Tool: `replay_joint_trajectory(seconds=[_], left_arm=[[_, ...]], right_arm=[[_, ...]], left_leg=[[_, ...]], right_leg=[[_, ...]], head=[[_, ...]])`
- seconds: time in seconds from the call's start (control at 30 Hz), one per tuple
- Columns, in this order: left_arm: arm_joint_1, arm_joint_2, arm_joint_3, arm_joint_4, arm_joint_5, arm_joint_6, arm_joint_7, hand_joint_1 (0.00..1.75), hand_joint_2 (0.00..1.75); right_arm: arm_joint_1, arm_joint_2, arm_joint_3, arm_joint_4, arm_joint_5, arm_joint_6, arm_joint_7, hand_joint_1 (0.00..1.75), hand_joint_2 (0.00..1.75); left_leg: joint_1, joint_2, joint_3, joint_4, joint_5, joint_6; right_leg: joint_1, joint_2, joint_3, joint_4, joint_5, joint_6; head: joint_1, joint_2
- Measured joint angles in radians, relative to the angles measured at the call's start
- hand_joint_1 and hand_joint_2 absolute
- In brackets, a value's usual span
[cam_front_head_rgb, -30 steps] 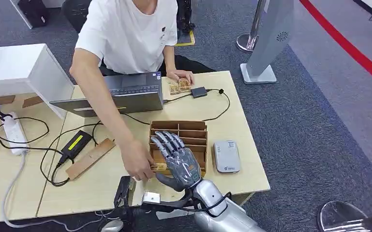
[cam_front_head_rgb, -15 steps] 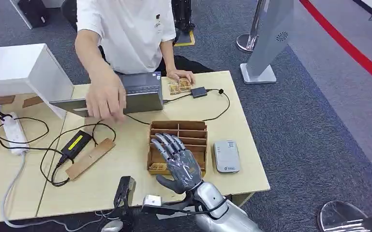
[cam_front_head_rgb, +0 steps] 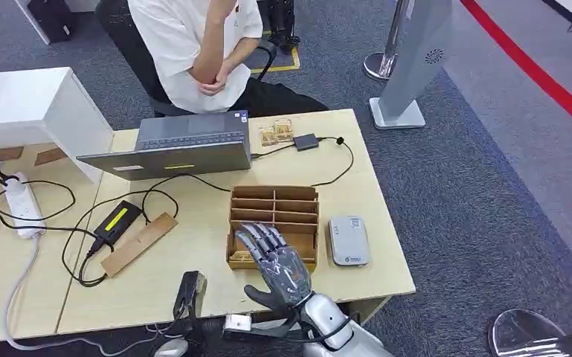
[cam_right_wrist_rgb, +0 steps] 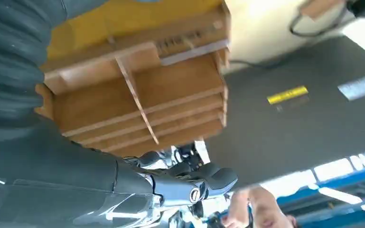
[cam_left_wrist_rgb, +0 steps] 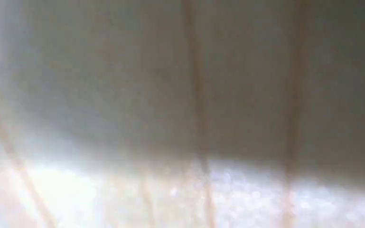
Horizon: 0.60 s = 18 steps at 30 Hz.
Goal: Pass the card to the sensor for recognition and then transmit it.
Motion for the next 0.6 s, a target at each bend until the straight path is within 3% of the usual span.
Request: replay_joint_trajectory(seconds=[0.6], left_arm=[[-0.001, -0.011, 0.001, 0.0, -0.016, 0.003, 0.016, 0.0, 1.75]], right_arm=[[-0.032, 0.045, 0.003, 0.161, 0.005, -0.008, 0.002, 0.0, 1.75]], left_leg=[[0.0, 0.0, 0.0, 0.0, 0.0, 0.0]], right_leg=[[0.0, 0.0, 0.0, 0.0, 0.0, 0.0]], head=[[0.0, 0.0]])
